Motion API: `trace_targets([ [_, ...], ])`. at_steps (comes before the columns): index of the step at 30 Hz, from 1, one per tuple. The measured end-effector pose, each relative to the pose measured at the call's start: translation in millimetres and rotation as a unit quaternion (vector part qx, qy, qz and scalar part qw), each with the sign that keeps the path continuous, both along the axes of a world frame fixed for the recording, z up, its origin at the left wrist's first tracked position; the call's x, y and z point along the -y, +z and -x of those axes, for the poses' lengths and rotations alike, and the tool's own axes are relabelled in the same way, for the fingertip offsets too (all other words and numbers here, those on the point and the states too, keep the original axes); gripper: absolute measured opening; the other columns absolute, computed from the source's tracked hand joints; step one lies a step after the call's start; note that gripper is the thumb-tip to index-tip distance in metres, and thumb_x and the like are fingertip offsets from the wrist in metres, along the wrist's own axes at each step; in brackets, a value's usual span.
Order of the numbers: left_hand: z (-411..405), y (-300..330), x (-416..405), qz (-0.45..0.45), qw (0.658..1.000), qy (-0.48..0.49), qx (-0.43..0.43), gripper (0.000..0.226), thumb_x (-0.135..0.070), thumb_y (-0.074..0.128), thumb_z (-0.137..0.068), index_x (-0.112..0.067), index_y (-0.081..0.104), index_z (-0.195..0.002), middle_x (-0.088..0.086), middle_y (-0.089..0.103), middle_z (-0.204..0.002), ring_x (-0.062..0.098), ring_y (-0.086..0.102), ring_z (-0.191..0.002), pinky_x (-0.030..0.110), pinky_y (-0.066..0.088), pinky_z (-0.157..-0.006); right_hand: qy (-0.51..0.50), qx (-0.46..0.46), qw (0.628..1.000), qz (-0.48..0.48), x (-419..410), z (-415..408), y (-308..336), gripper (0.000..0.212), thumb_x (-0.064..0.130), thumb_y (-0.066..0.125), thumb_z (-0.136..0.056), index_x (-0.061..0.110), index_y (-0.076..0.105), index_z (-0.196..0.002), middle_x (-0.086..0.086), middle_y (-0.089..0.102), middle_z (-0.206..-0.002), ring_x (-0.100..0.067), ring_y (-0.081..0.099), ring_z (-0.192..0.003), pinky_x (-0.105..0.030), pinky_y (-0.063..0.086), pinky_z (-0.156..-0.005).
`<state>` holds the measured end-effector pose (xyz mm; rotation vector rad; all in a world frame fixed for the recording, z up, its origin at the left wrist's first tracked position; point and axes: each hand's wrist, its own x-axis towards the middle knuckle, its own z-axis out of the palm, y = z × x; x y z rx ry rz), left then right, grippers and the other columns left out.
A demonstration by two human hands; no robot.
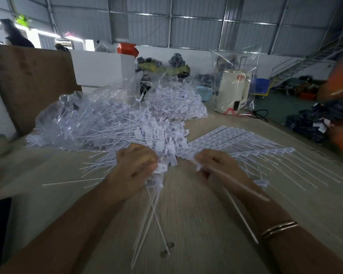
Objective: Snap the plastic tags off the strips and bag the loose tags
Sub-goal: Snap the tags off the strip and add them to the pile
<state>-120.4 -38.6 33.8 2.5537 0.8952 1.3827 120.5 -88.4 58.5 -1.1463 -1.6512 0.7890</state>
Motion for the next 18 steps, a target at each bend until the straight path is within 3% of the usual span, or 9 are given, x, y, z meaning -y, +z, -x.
trace_targets([
  [3,15,-2,-7,0.038,0.997,0.037,0.058,0.020,-0.034,0.045,-0.083,-0.021,0.058,-0.075,-0.009,0.056,-0.080,0.013,0.050,-0.087,0.054,0.035,-0.080,-0.068,0.063,0.995,-0.030,-1,-17,-2,0.017,0.031,0.060,-0.088,0.027,0.066,-0.073,0.007,0.064,-0.067,-0.002,0.054,-0.055,-0.014,0.044,-0.056],
  [5,9,-3,-11,0.040,0.995,0.087,-0.022,0.034,-0.037,0.037,-0.082,-0.018,0.064,-0.074,-0.012,0.058,-0.080,0.019,0.054,-0.089,0.057,0.036,-0.083,-0.063,0.167,0.983,-0.041,-3,-5,-11,0.010,0.038,0.066,-0.082,0.032,0.064,-0.075,0.008,0.063,-0.069,0.003,0.050,-0.056,-0.010,0.041,-0.054],
  [7,-3,-4,-9,0.005,0.983,0.157,-0.094,0.041,-0.034,0.032,-0.084,-0.020,0.070,-0.088,-0.007,0.061,-0.095,0.021,0.054,-0.097,0.051,0.034,-0.089,-0.050,0.246,0.965,-0.073,-6,15,-17,0.013,0.040,0.069,-0.079,0.031,0.060,-0.078,0.010,0.060,-0.073,0.001,0.051,-0.063,-0.015,0.040,-0.056],
  [9,-11,-1,0,-0.012,0.977,0.192,-0.087,0.040,-0.035,0.031,-0.087,-0.028,0.068,-0.099,-0.009,0.057,-0.104,0.015,0.048,-0.103,0.038,0.025,-0.087,-0.061,0.286,0.949,-0.115,-9,27,-15,0.017,0.040,0.069,-0.078,0.029,0.058,-0.085,0.010,0.060,-0.080,-0.004,0.053,-0.071,-0.024,0.040,-0.061],
  [14,-31,2,15,0.093,0.988,0.073,-0.098,0.048,-0.060,0.025,-0.079,-0.028,0.061,-0.070,-0.020,0.052,-0.073,0.007,0.042,-0.091,0.045,0.032,-0.090,0.002,0.275,0.948,-0.159,-4,40,-16,0.028,0.035,0.070,-0.079,0.026,0.045,-0.088,0.015,0.051,-0.068,0.003,0.050,-0.061,-0.014,0.035,-0.053],
  [18,-33,3,8,0.098,0.988,0.068,-0.098,0.049,-0.048,0.033,-0.082,-0.012,0.064,-0.073,-0.012,0.051,-0.070,0.009,0.044,-0.085,0.044,0.032,-0.088,0.014,0.245,0.966,-0.084,-6,23,-6,0.024,0.042,0.068,-0.080,0.037,0.047,-0.090,0.015,0.055,-0.080,0.003,0.052,-0.071,-0.012,0.040,-0.059],
])
